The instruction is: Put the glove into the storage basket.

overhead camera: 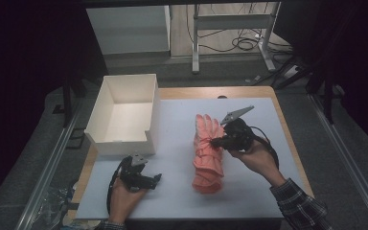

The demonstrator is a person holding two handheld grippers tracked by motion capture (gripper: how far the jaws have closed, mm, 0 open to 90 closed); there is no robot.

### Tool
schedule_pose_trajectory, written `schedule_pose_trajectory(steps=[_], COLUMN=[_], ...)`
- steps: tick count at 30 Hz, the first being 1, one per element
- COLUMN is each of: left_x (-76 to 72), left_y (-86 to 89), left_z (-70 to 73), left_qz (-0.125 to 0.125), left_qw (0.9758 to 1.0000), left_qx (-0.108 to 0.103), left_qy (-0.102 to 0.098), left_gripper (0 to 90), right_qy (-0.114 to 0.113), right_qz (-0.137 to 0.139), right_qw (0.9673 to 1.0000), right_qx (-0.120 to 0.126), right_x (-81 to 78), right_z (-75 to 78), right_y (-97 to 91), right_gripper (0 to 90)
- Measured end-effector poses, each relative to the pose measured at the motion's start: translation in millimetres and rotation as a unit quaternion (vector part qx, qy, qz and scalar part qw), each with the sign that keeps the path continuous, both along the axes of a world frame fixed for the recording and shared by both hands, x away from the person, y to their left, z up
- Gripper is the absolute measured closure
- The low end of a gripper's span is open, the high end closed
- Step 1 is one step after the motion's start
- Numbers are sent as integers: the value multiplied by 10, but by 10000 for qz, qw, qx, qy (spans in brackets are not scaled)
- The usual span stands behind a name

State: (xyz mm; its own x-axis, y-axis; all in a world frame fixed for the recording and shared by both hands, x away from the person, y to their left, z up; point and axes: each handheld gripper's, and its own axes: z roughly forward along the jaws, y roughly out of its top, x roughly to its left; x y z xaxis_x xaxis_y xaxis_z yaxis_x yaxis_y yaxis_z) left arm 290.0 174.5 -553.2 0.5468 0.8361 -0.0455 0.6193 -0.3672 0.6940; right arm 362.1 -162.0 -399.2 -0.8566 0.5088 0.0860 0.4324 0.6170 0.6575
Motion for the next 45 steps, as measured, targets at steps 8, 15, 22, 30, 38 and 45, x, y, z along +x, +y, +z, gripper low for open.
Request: schedule_pose_trajectory(steps=[8,15,22,30,38,45], left_x=[-1,0,0,0,-1,-2], left_y=[-1,0,3,-1,-1,-2], left_z=[0,-1,2,-1,1,-1], left_qz=[9,-1,-20,1,2,12], left_qw=[10000,10000,10000,10000,10000,10000], left_qx=[-2,3,30,6,15,-1], left_qy=[1,-7,5,-4,0,1], left_gripper=[1,1,2,1,2,1], right_qy=[213,185,163,8,-261,-392], right_qz=[-29,-117,-144,-172,-311,-541], right_qw=[9997,9992,9993,9998,9988,9971], right_qx=[-139,-333,-313,98,277,367], right_x=[-23,5,-20,-29,-130,-231], right_z=[-325,-577,-716,-632,-507,-617], right_y=[-19,33,52,-63,-262,-538], right_gripper=[891,891,889,669,601,593])
